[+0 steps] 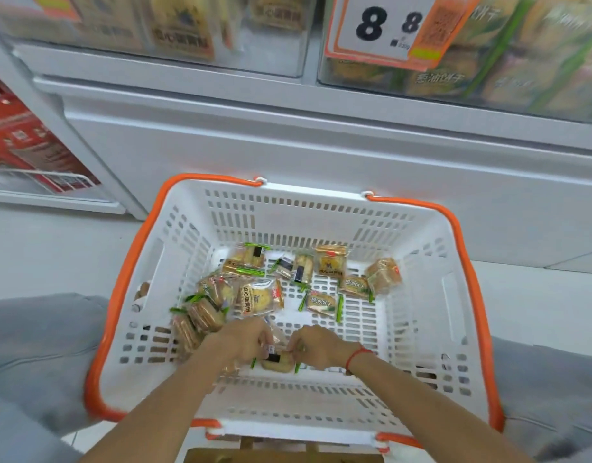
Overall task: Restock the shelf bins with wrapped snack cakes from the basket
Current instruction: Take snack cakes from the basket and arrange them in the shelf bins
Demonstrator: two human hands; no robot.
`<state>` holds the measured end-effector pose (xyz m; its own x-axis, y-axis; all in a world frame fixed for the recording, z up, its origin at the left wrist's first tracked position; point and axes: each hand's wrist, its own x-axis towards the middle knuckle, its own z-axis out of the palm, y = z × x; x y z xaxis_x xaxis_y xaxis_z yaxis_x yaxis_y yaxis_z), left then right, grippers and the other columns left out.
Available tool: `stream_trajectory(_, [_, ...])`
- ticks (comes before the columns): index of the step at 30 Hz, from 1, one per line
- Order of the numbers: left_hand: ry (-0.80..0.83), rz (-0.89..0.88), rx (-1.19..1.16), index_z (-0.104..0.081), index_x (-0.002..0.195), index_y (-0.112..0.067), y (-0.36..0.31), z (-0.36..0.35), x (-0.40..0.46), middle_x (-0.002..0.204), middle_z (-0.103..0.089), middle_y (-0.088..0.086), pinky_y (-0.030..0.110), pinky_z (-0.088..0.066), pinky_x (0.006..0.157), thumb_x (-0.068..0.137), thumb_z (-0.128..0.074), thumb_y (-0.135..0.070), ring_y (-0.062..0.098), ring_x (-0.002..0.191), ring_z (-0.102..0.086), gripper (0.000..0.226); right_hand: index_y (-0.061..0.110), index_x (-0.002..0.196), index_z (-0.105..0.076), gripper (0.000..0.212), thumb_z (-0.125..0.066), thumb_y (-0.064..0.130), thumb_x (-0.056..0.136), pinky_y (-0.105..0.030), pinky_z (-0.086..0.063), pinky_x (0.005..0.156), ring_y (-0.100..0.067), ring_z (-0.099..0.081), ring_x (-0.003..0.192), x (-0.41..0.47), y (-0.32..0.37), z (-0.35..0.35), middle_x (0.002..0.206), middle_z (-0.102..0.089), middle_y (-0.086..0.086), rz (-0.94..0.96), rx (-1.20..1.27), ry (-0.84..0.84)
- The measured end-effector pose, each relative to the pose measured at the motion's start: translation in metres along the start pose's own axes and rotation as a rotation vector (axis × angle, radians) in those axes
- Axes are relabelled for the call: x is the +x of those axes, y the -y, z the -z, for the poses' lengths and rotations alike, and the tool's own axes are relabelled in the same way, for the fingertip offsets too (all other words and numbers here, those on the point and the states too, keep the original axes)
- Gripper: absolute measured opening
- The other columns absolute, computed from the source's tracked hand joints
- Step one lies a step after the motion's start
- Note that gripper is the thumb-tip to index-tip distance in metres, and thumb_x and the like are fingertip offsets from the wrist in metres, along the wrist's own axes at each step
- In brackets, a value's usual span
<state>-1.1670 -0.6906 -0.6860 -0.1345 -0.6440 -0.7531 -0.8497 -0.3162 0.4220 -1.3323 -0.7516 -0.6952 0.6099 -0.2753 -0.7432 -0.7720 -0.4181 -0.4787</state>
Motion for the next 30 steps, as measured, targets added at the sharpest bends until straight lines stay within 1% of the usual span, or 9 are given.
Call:
stream_trajectory(3, [-0.149,-0.040,-0.343,-0.065,0.110,-0.024,-0.009,0.025,0.000,0.122,-0.059,-0.007,0.026,-0.050,0.089,0.090,-0.064,-0.012,0.013,0.099,-0.058,0.024,0.007,0.117,-0.061,0.026,-0.051,0.022,0.099,-0.033,-0.046,0.088,-0.026,-0.057,0.108,-0.016,0.001,0.046,0.122,-0.059,-0.009,0.016,0.037,-0.069])
stream_trajectory(6, [-0.386,-0.139,-0.458,-0.062,0.109,-0.030,-0.037,0.060,-0.012,0.112,-0.058,-0.015,0.029,-0.052,0.084,0.091,-0.064,-0.015,0.017,0.099,-0.062,0.023,0.016,0.102,-0.059,0.010,-0.052,0.022,0.098,-0.031,-0.044,0.084,-0.019,-0.054,0.099,-0.043,0.002,0.105,0.110,-0.055,0.000,0.022,0.081,-0.216])
stream_trajectory(8, [-0.595,-0.225,-0.415,-0.057,0.117,-0.031,-0.061,0.083,-0.024,0.119,-0.057,-0.013,0.032,-0.047,0.095,0.089,-0.065,-0.018,0.010,0.110,-0.055,0.032,0.018,0.096,-0.056,0.004,-0.053,0.021,0.097,-0.031,-0.043,0.089,-0.016,-0.052,0.098,-0.071,0.006,0.146,0.107,-0.052,0.003,0.052,0.074,-0.325])
stream_trajectory(10, [-0.795,-0.305,-0.304,-0.049,0.131,-0.029,-0.086,0.104,-0.039,0.127,-0.051,-0.014,0.025,-0.039,0.101,0.086,-0.069,-0.019,0.003,0.116,-0.045,0.050,0.018,0.095,-0.055,0.005,-0.055,0.023,0.096,-0.029,-0.043,0.089,-0.015,-0.052,0.098,-0.103,0.012,0.184,0.105,-0.053,0.003,0.083,0.063,-0.413])
stream_trajectory(15, [-1.108,-0.538,-0.005,-0.044,0.136,-0.031,-0.133,0.148,-0.074,0.134,-0.045,-0.012,0.014,-0.029,0.093,0.074,-0.080,-0.022,0.006,0.123,-0.036,0.072,0.018,0.087,-0.059,0.011,-0.056,0.021,0.096,-0.021,-0.048,0.069,-0.008,-0.061,0.072,-0.187,0.036,0.237,0.088,-0.063,-0.001,0.097,0.279,-0.480])
stream_trajectory(21, [-1.420,-0.850,0.200,-0.058,0.116,-0.029,-0.166,0.181,-0.099,0.123,-0.053,-0.008,0.022,-0.044,0.077,0.077,-0.077,-0.020,0.014,0.111,-0.048,0.045,0.011,0.089,-0.066,0.018,-0.054,0.021,0.097,-0.026,-0.052,0.084,-0.012,-0.061,0.076,-0.251,0.046,0.244,0.077,-0.067,0.003,0.177,0.584,-0.532])
stream_trajectory(25, [-1.437,-0.849,0.313,-0.066,0.112,-0.026,-0.177,0.195,-0.105,0.109,-0.063,-0.010,0.027,-0.044,0.082,0.087,-0.056,-0.036,0.013,0.101,-0.052,0.029,0.011,0.095,-0.070,0.026,-0.051,0.029,0.097,-0.025,-0.050,0.084,-0.009,-0.060,0.069,-0.260,0.045,0.246,0.083,-0.072,0.003,0.161,0.731,-0.498])
stream_trajectory(27, [-1.287,-0.722,0.051,-0.069,0.105,-0.029,-0.184,0.196,-0.108,0.099,-0.067,-0.017,0.028,-0.045,0.077,0.086,-0.059,-0.043,0.006,0.092,-0.056,0.026,0.013,0.107,-0.068,0.038,-0.045,0.042,0.098,-0.027,-0.053,0.083,-0.012,-0.065,0.077,-0.261,0.043,0.251,0.097,-0.074,-0.001,0.138,0.824,-0.558])
stream_trajectory(30, [-0.889,-0.663,-0.554,-0.071,0.095,-0.028,-0.199,0.194,-0.114,0.087,-0.072,-0.015,0.019,-0.046,0.073,0.086,-0.066,-0.035,0.001,0.082,-0.064,0.012,0.016,0.112,-0.063,0.045,-0.041,0.052,0.096,-0.032,-0.053,0.084,-0.017,-0.068,0.089,-0.263,0.040,0.258,0.105,-0.073,-0.003,0.137,1.007,-0.709])
